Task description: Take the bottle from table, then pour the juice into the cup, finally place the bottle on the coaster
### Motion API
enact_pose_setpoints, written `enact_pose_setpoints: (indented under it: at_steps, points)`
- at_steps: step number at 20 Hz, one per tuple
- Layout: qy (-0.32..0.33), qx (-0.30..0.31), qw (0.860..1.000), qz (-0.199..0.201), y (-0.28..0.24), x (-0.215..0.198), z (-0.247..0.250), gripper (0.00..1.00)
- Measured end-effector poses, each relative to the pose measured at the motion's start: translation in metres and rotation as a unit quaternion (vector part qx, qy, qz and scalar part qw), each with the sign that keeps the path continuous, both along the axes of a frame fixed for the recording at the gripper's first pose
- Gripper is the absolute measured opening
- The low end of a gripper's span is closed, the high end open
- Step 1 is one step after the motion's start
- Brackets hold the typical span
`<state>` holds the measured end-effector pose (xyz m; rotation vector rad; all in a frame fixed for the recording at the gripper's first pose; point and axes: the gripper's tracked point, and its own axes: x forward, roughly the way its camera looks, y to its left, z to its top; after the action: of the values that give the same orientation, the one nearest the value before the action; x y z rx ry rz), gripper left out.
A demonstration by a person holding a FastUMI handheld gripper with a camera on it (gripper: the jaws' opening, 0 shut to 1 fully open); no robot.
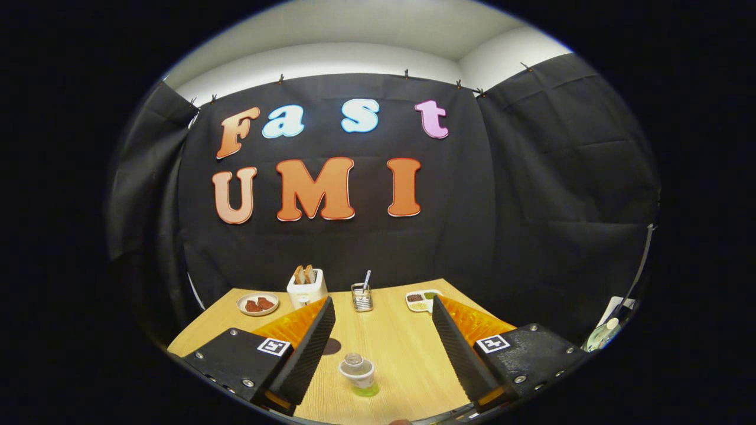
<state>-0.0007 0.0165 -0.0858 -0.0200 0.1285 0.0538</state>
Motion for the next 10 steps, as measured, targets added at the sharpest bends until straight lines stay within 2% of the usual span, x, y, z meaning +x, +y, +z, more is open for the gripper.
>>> enact_pose_setpoints:
  at_steps: [10]
  points:
    - [0.096, -0.026, 0.995, 0.021, 0.009, -0.003, -0.118, 0.99]
